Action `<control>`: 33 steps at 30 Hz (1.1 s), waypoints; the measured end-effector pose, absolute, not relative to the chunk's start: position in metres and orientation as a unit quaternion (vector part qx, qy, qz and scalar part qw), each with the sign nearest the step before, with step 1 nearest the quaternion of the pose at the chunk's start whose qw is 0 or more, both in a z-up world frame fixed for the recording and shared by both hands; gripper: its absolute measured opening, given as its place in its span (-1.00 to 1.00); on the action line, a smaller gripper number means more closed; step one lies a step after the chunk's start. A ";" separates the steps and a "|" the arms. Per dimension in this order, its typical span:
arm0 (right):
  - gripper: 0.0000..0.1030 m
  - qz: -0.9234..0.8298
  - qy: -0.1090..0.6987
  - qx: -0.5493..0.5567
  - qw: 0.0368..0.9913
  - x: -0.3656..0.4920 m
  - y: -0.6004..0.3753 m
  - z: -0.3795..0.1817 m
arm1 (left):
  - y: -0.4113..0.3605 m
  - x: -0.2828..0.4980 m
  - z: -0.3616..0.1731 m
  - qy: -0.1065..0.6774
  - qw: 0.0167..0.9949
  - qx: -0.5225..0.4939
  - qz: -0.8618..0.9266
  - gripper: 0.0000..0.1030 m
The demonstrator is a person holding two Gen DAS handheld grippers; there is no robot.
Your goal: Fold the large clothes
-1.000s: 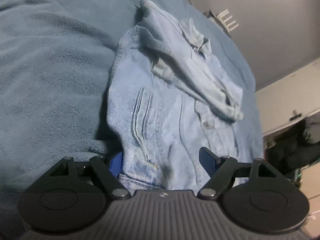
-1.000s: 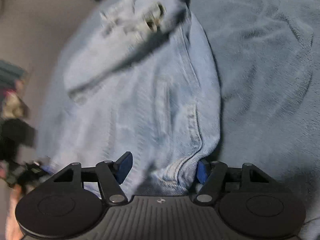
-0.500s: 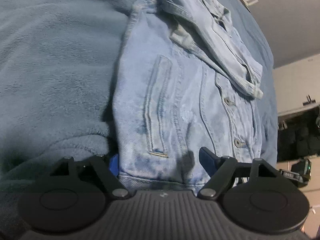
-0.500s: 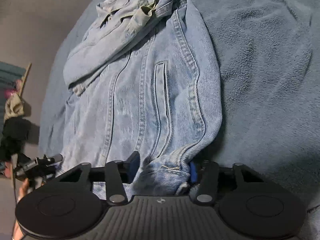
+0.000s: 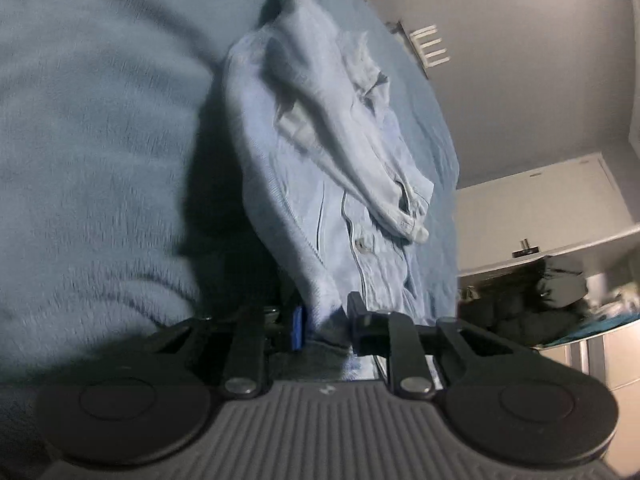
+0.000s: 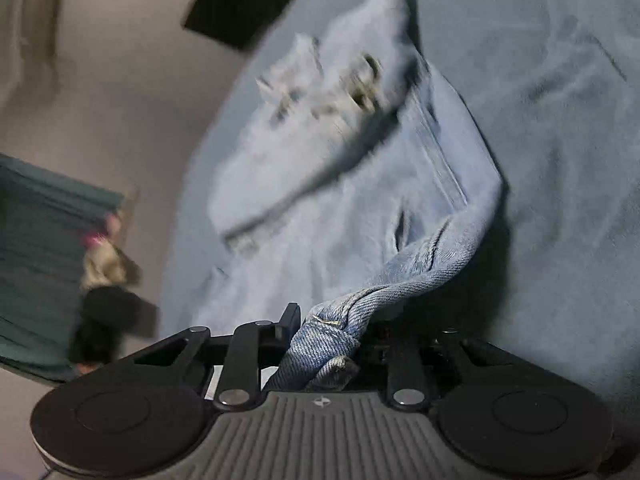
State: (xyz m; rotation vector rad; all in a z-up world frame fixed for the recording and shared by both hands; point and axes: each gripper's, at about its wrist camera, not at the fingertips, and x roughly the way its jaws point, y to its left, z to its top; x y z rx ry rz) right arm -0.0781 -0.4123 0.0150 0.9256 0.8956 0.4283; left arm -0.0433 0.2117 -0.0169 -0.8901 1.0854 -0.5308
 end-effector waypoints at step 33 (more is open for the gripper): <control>-0.48 0.157 0.256 0.534 0.790 0.087 -0.440 0.077 | 0.206 0.145 0.031 0.346 0.733 -0.537 -0.234 -0.80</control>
